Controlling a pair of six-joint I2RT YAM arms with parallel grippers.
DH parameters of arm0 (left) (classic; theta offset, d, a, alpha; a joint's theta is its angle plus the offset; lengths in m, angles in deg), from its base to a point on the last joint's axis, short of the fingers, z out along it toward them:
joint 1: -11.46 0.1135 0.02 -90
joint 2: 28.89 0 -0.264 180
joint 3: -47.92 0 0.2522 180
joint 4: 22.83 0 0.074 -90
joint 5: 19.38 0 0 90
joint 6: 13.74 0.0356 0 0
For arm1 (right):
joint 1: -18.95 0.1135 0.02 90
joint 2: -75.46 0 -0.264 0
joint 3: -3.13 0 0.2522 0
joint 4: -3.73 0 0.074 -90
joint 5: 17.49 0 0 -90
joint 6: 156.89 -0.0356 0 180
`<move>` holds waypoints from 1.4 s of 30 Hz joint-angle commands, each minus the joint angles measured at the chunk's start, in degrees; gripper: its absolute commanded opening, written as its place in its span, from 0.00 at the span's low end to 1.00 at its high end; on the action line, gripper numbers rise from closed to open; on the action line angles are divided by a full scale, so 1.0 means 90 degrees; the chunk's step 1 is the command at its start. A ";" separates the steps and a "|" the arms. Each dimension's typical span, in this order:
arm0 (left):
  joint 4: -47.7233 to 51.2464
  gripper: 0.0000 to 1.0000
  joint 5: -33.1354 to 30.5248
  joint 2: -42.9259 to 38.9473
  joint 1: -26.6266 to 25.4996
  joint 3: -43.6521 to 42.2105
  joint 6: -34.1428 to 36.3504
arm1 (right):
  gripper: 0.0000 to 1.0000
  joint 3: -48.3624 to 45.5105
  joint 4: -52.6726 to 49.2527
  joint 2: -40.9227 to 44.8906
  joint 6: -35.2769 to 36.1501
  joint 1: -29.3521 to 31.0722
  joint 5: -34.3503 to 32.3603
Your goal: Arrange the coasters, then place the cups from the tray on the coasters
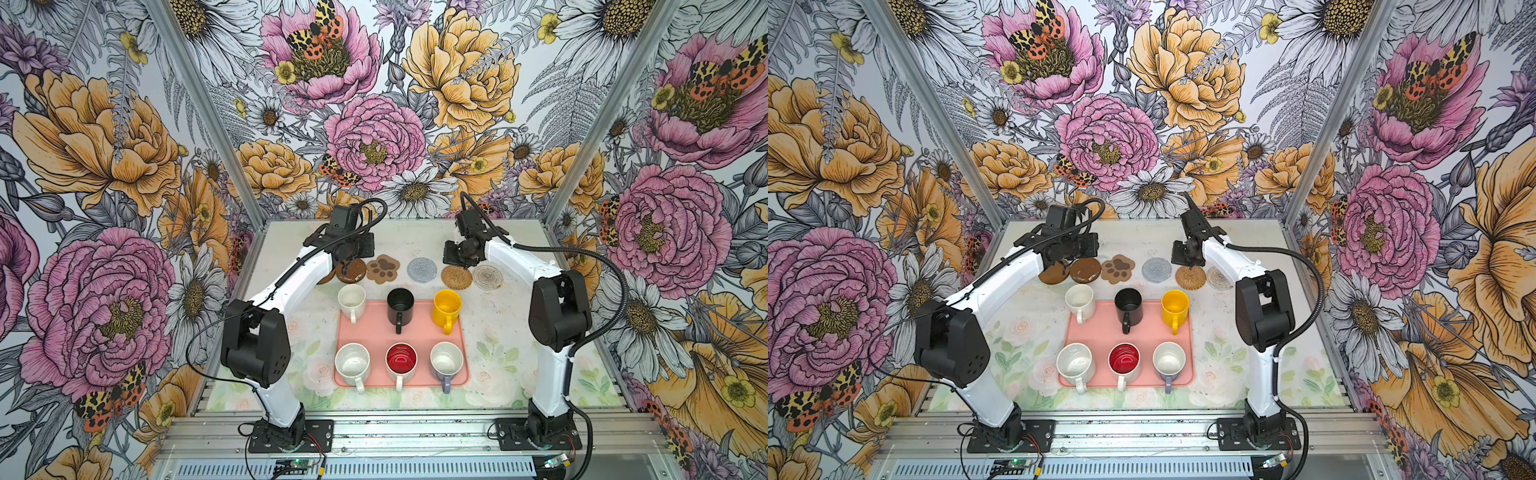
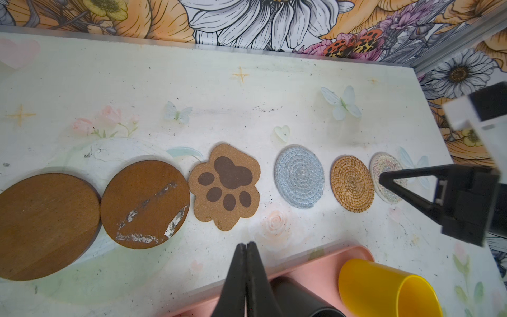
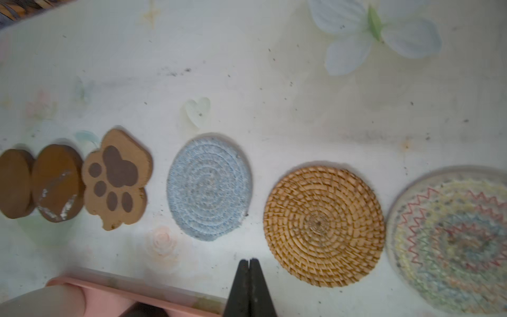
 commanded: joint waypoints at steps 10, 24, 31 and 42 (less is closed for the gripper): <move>-0.0809 0.06 0.0284 -0.0653 -0.0386 -0.0804 -0.0132 | 0.00 -0.0292 0.0052 -0.0268 0.0318 -0.0295 -0.0217; -0.1009 0.05 0.0168 -0.0927 -0.0459 -0.1304 -0.0472 | 0.00 -0.0353 0.0250 -0.0765 0.0245 -0.0481 0.0410; -0.1018 0.05 0.0126 -0.1020 -0.0473 -0.1476 -0.0533 | 0.00 -0.0183 0.0255 -0.1110 0.0134 -0.0567 0.0507; -0.1082 0.05 0.0160 -0.1107 -0.0479 -0.1526 -0.0577 | 0.00 0.0070 0.0251 -0.1377 -0.0024 -0.0750 0.0420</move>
